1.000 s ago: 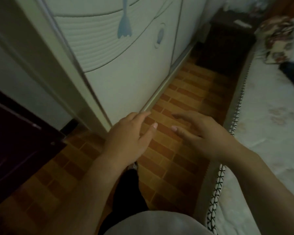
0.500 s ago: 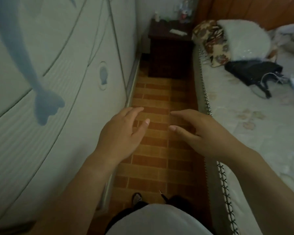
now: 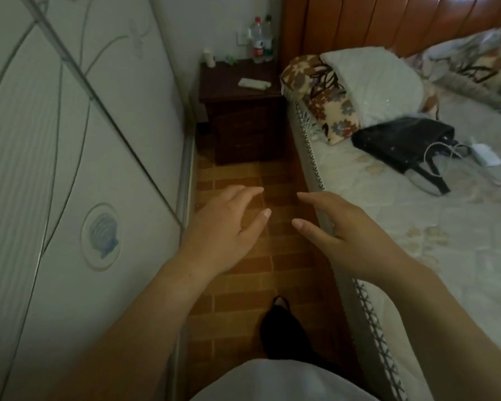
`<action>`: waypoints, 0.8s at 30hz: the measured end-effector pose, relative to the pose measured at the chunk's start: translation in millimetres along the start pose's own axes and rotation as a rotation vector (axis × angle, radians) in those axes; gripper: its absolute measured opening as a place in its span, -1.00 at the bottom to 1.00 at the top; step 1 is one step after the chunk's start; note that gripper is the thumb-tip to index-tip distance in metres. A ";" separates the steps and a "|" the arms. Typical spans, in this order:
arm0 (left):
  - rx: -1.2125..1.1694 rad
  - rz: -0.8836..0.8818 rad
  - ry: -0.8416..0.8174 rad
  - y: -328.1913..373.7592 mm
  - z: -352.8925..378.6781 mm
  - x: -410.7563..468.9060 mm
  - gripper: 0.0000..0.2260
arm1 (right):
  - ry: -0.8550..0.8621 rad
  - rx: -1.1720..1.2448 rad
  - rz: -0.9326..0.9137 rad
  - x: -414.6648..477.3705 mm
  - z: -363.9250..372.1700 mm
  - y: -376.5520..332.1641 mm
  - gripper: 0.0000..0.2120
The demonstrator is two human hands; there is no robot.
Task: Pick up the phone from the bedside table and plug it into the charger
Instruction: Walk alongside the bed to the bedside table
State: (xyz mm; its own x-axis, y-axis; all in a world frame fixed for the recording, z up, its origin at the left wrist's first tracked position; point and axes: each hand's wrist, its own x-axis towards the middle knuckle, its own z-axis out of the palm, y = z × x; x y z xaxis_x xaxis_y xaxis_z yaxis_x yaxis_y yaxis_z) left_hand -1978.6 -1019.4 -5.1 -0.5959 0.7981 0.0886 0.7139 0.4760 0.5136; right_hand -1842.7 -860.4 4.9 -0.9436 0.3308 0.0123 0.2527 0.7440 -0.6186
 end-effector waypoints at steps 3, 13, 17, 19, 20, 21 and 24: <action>-0.001 -0.009 0.004 -7.5 -10.3 71.5 -0.56 | 0.022 -0.008 -0.031 66.7 -27.3 18.0 -0.47; -0.040 -0.062 0.047 -67.9 -27.7 239.7 -0.57 | -0.054 0.055 -0.084 253.9 -64.0 54.0 -0.48; -0.025 -0.074 0.080 -113.7 -34.8 316.2 -0.57 | -0.053 0.075 -0.104 343.8 -65.7 65.9 -0.40; -0.035 -0.067 0.086 -137.1 -39.7 360.2 -0.57 | -0.045 0.050 -0.101 392.2 -65.3 73.2 -0.41; -0.035 -0.060 0.090 -148.0 -43.3 383.0 -0.57 | -0.040 0.041 -0.095 416.6 -65.6 76.2 -0.41; -0.030 -0.052 0.092 -158.2 -47.9 406.2 -0.57 | -0.033 0.034 -0.085 440.6 -66.4 78.5 -0.41; 0.007 -0.018 0.062 -183.4 -64.1 469.8 -0.56 | 0.001 0.019 -0.065 505.0 -72.1 81.0 -0.42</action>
State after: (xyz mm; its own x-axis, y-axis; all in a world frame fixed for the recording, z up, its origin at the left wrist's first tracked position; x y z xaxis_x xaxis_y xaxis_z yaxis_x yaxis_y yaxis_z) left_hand -2413.0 -755.5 -2.9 -0.6305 0.7649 0.1320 0.7050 0.4932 0.5097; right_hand -2283.4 -591.3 17.7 -0.9577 0.2827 0.0533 0.1870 0.7526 -0.6314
